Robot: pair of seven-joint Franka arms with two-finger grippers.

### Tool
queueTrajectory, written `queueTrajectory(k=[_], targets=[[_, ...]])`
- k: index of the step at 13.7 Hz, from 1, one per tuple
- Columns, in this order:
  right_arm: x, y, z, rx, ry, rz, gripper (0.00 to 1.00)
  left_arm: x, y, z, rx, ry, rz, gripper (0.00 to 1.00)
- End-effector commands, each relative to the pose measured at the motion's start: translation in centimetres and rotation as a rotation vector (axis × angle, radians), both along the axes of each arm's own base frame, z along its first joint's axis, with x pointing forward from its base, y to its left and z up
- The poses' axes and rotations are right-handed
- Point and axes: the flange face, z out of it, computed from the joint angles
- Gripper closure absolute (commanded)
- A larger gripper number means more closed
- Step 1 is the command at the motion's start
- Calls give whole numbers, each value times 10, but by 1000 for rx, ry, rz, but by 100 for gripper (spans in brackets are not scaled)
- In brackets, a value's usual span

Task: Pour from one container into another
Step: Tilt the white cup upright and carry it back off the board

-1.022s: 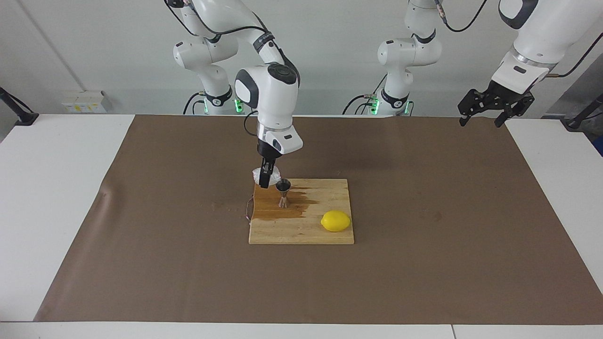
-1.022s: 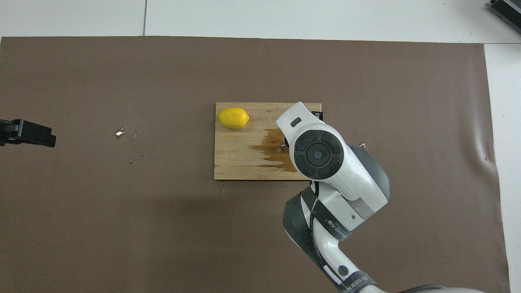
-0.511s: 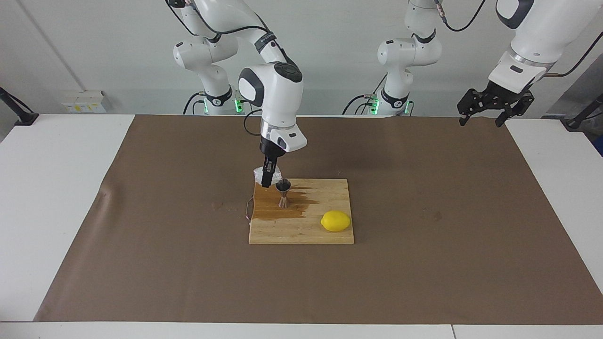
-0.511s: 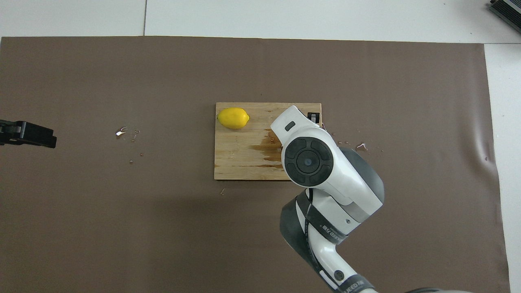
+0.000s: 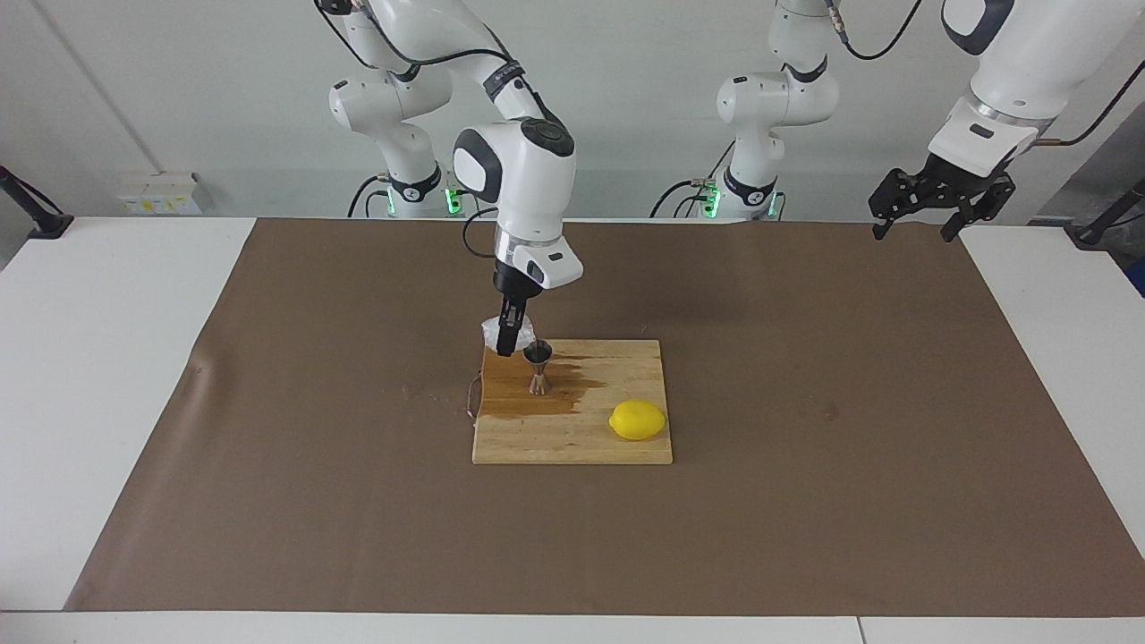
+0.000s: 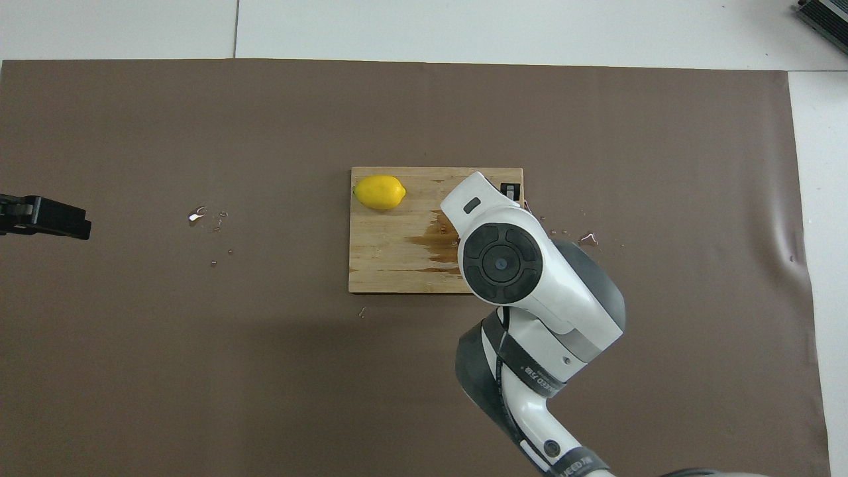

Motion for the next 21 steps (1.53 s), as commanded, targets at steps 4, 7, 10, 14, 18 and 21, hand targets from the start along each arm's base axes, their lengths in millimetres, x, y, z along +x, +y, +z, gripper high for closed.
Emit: queueTrajectory(k=[4,7,10,14,18,21], targets=[[0,-2,0,43,16,-28,89,-4,-1,3,19,-27,-6,0],[0,-3,4,95,44,-5,89,-2,-2,0,16,-48,6,0],[11,-19,8,188,77,20,89,1,0,2,6,-69,18,0],[19,-40,25,258,87,36,89,0,7,8,-1,-85,33,0],[32,-88,41,392,120,75,89,0,10,11,0,-106,37,0],[47,-144,34,532,134,120,89,-1,9,10,3,-105,40,0]])
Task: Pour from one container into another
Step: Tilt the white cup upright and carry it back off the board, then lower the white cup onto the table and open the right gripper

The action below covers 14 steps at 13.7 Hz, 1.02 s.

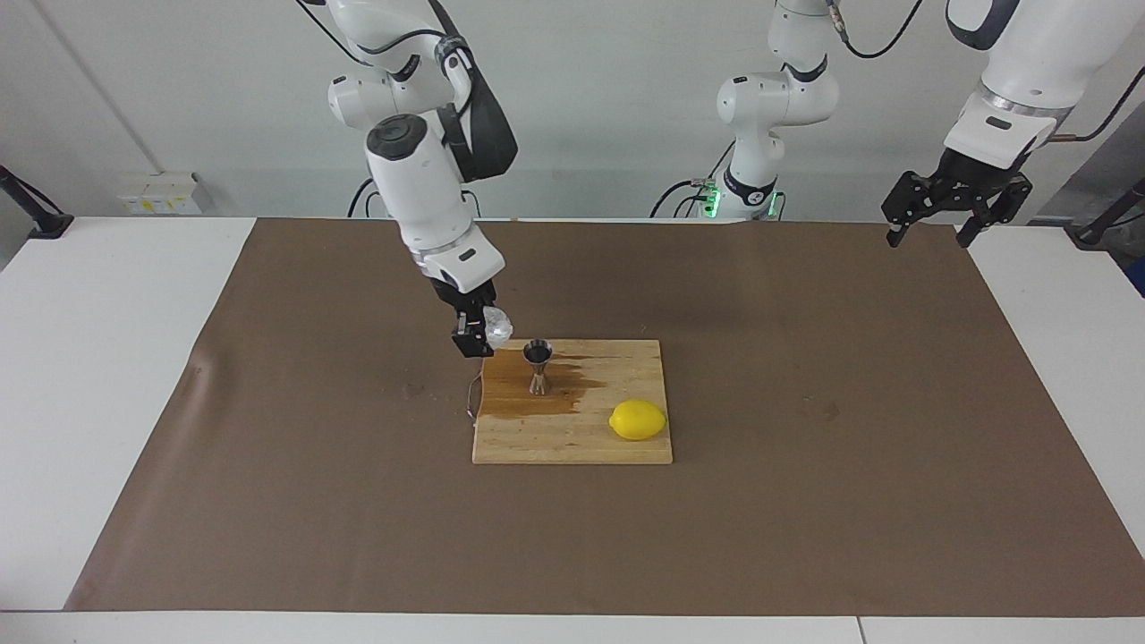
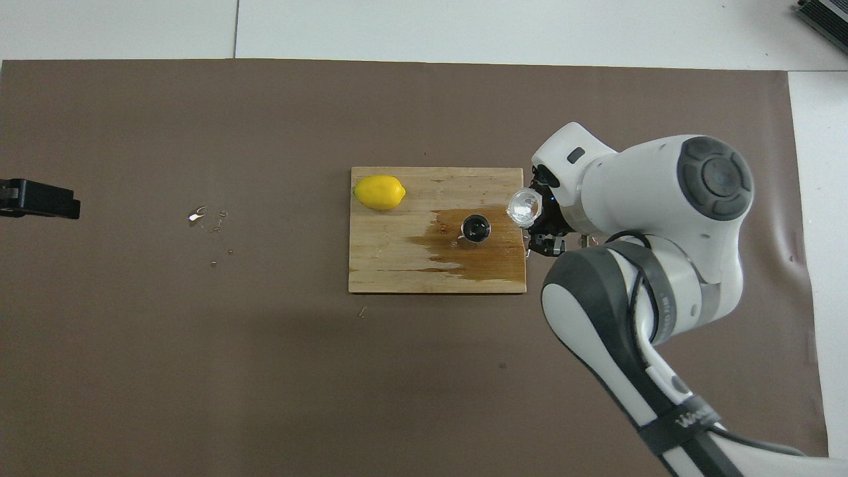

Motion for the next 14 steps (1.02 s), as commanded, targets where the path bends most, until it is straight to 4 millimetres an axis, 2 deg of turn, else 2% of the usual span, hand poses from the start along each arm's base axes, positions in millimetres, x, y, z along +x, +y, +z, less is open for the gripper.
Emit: queueTrajectory(k=[1,2,4,7,8,10,12,14], targets=[[4,-51,-10,86,9,23,89,-5,2,-1,9,-13,15,0],[3,-65,-16,121,22,29,89,-5,2,1,12,-15,13,0],[2,-102,-45,202,41,14,89,-6,1,0,12,-17,12,0],[3,-139,-93,282,42,21,89,-4,0,-2,10,-10,10,0],[2,-148,-103,280,37,12,88,-3,1,-4,12,-7,12,0],[-2,-153,-123,285,29,-2,88,-3,1,-4,10,-7,13,0],[-4,-165,-155,320,27,4,87,-4,12,-1,2,-10,34,0],[-4,-173,-176,330,3,52,86,-3,12,-2,1,-10,34,0]])
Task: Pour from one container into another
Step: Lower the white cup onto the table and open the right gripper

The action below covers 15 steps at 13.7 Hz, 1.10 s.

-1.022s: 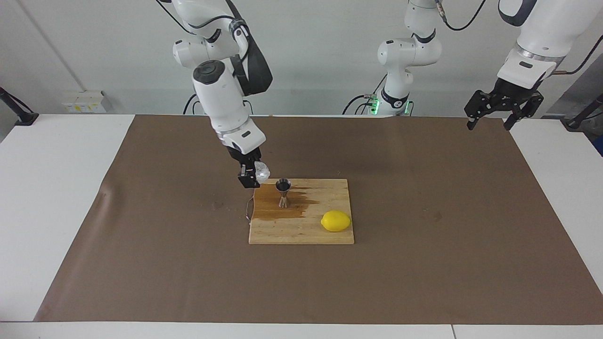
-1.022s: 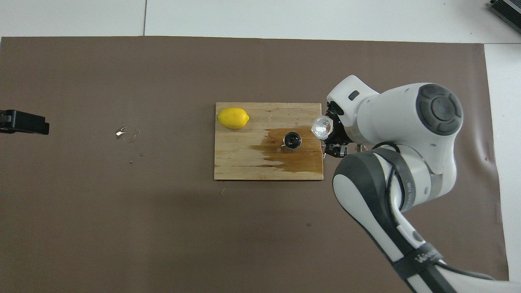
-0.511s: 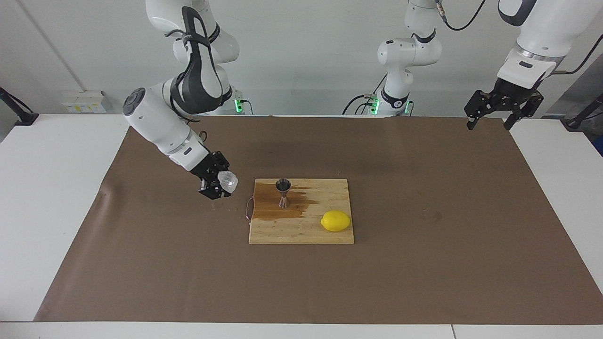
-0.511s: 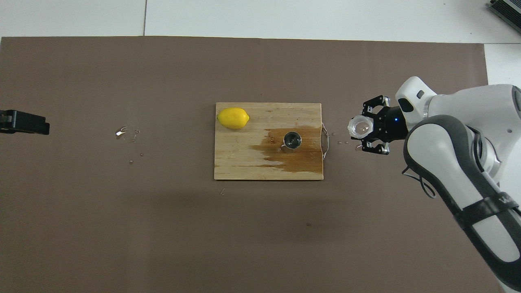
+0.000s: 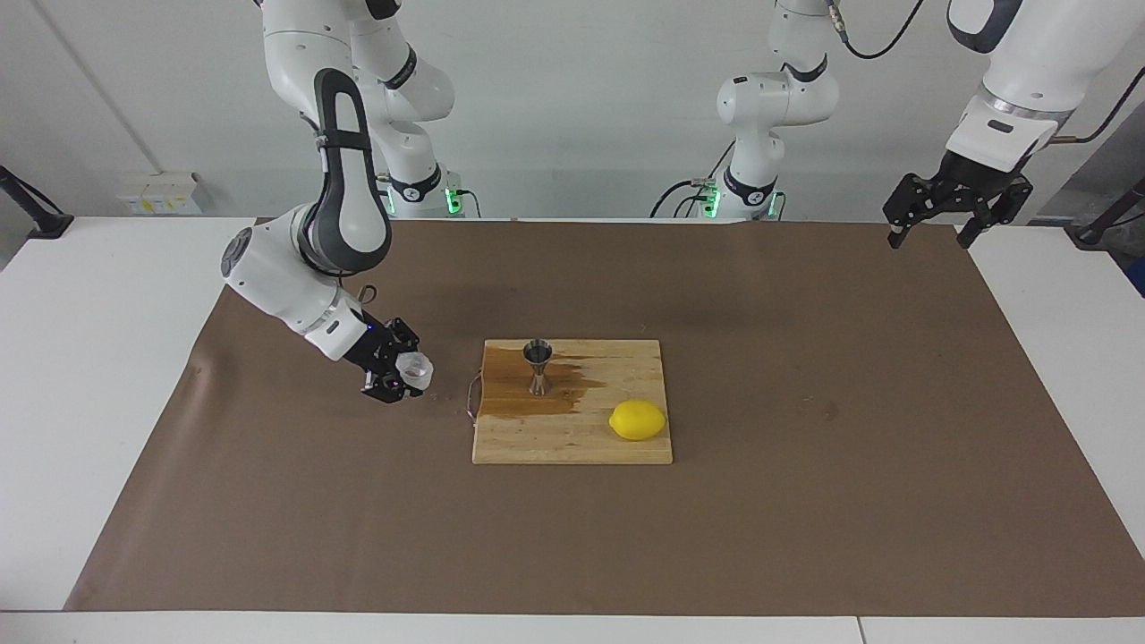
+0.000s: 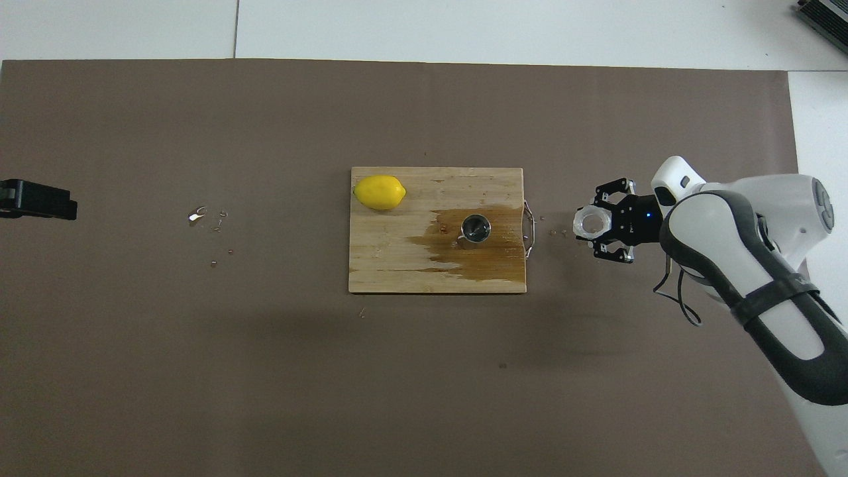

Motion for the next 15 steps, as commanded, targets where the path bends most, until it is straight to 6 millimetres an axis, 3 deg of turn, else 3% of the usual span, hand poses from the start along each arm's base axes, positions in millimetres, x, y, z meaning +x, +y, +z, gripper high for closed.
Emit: queueTrajectory(k=[1,4,5,6,7,11,15], targets=[[-2,-17,-23,25,-28,14,85,-3,5,1,-2,-15,14,0],[-7,-31,-43,30,-5,10,83,-5,2,-1,-37,-5,17,0],[-8,-30,-45,30,-5,14,67,-5,2,-2,-37,-9,12,0],[-8,-32,-45,28,-3,12,21,-5,2,-1,-37,-9,15,0],[-8,-31,-44,34,3,5,0,-5,2,-1,-37,-10,15,0],[-6,-25,10,5,23,-82,0,-7,-6,-3,-36,10,0,0],[-20,-17,70,-93,166,-182,0,-8,-1,-2,-35,8,9,0]])
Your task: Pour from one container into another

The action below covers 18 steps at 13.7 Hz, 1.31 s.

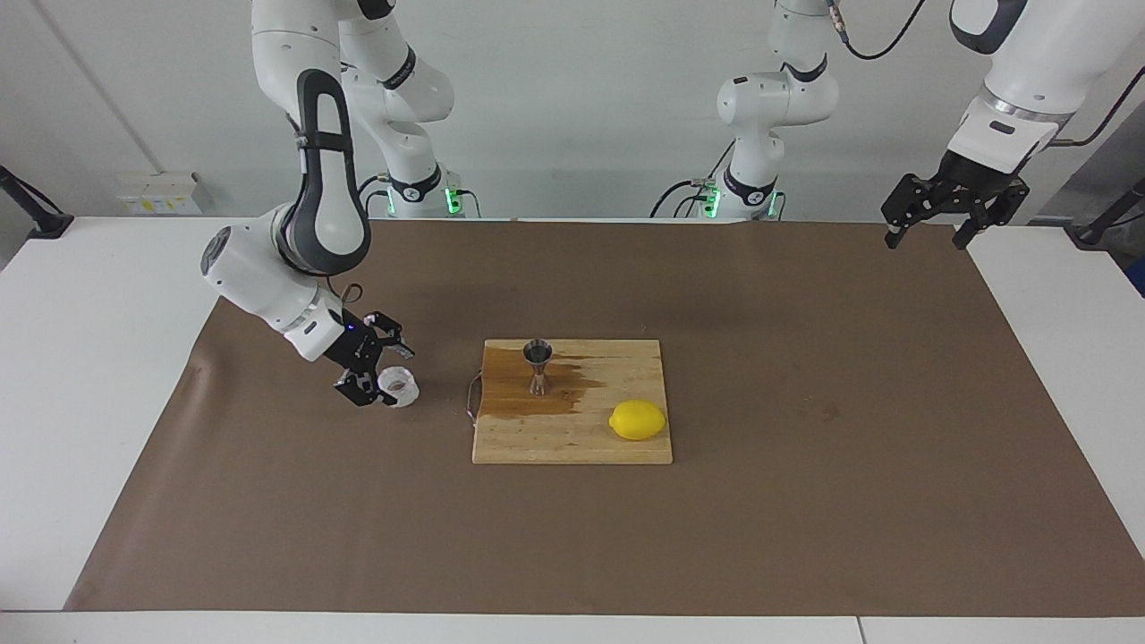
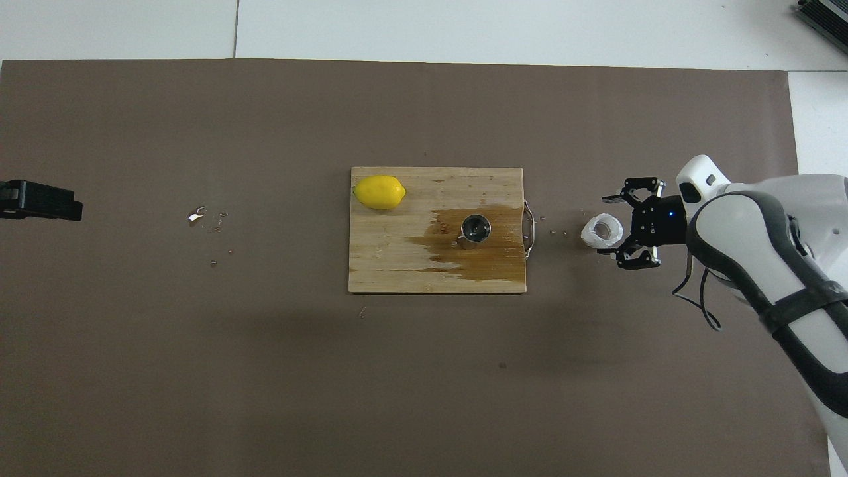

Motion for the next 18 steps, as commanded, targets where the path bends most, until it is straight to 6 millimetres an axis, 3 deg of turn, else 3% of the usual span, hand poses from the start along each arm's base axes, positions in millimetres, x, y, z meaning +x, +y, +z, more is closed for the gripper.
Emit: queueTrajectory(k=[1,3,6,10,11,13,15,16,18], targets=[[-18,7,47,-89,119,-116,0,-7,2,0,-7,3,11,0],[-27,25,74,-202,172,-230,0,-7,3,0,-9,3,14,0],[-32,64,82,-362,260,-501,0,-7,3,0,-9,3,14,0],[-31,56,86,-394,360,-852,0,-7,3,0,-7,3,14,0],[-28,51,99,-386,400,-971,0,-7,3,0,-9,3,14,0],[-25,30,150,-374,486,-1192,0,-7,3,0,-9,3,13,0],[-29,21,197,-406,566,-1312,0,-7,3,0,-9,3,13,0],[-29,6,220,-429,549,-1350,0,-7,3,0,-9,3,13,0],[-28,-2,262,-434,517,-1374,0,-7,3,0,-9,3,14,0]])
